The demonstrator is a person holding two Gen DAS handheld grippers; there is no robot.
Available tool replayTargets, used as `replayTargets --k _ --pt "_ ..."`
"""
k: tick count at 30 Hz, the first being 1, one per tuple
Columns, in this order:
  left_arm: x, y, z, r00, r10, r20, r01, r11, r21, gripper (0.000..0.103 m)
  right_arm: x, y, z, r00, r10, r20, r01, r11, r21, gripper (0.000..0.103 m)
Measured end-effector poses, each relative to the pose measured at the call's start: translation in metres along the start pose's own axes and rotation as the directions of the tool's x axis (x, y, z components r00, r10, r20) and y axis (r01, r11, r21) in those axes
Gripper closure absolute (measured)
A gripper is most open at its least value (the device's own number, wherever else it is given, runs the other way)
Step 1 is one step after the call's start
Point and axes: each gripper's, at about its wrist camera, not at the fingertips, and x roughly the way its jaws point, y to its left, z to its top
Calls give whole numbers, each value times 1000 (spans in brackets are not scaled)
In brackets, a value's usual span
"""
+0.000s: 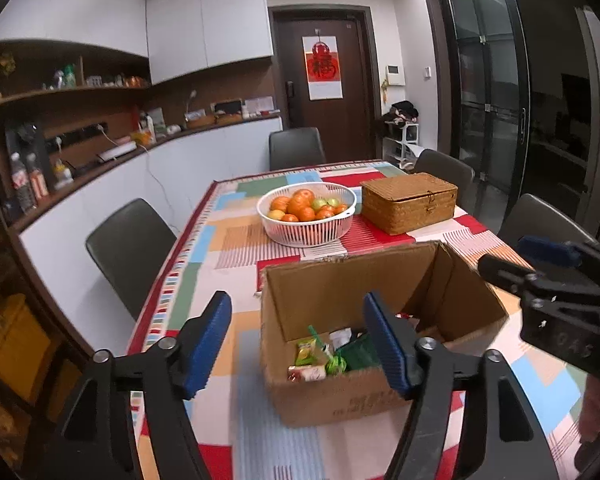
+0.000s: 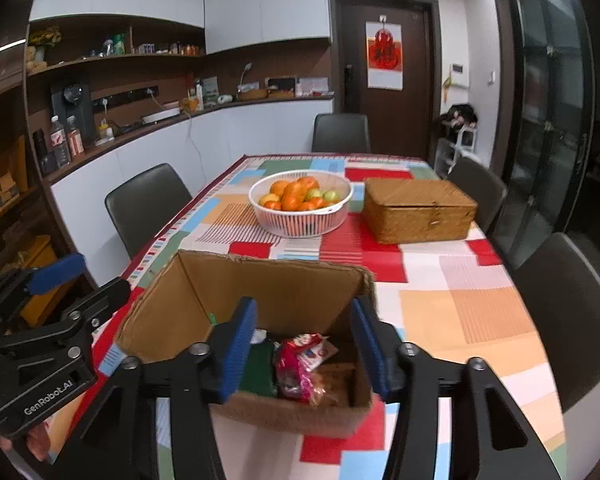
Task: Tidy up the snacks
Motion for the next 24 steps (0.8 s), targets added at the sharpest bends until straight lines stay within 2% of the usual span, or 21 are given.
replayTargets --k 4,6,14,19,24 --pt "-30 -2 -13 999 27 38 -27 1000 -1 23 -32 3 -15 998 -19 52 19 1000 -7 35" --pt "-45 -2 -21 997 37 67 -36 999 -18 21 -47 4 -23 997 -27 73 28 1000 -12 33" --pt "-90 -3 -48 992 64 111 -59 997 -47 2 -95 2 -58 992 -59 108 59 998 6 22" --pt "-111 -7 -63 989 75 124 -71 997 -41 0 -115 2 -79 991 -79 107 80 997 0 20" --pt "-125 -10 -72 990 68 127 -63 997 -44 0 -125 2 -93 994 -67 92 66 998 19 18"
